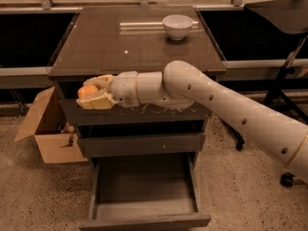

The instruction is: Place orange into bottom drawer

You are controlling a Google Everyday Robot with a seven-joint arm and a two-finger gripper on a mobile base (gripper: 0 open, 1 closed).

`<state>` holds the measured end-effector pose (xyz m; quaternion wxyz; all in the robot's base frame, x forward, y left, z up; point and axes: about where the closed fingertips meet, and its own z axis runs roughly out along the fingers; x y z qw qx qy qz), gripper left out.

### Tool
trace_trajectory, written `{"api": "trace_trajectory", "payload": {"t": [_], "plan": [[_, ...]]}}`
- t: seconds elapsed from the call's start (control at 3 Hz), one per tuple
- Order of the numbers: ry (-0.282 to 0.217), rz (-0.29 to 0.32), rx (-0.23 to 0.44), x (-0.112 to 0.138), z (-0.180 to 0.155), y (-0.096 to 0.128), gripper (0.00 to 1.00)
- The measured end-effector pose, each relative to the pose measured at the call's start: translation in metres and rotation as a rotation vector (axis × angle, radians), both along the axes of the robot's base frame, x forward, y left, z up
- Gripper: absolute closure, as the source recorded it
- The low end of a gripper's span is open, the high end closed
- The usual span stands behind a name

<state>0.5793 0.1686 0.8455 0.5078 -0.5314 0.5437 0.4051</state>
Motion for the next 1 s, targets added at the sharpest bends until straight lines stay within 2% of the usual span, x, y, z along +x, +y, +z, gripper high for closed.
{"api": "trace_trajectory", "payload": {"t": [0.67,1.0], "plan": [[0.021,-0.003,-0.010,-0.002,-0.011,-0.001,1.00],[0.089,-0.036,-0.043,-0.010,-0.046,-0.019,1.00]]}}
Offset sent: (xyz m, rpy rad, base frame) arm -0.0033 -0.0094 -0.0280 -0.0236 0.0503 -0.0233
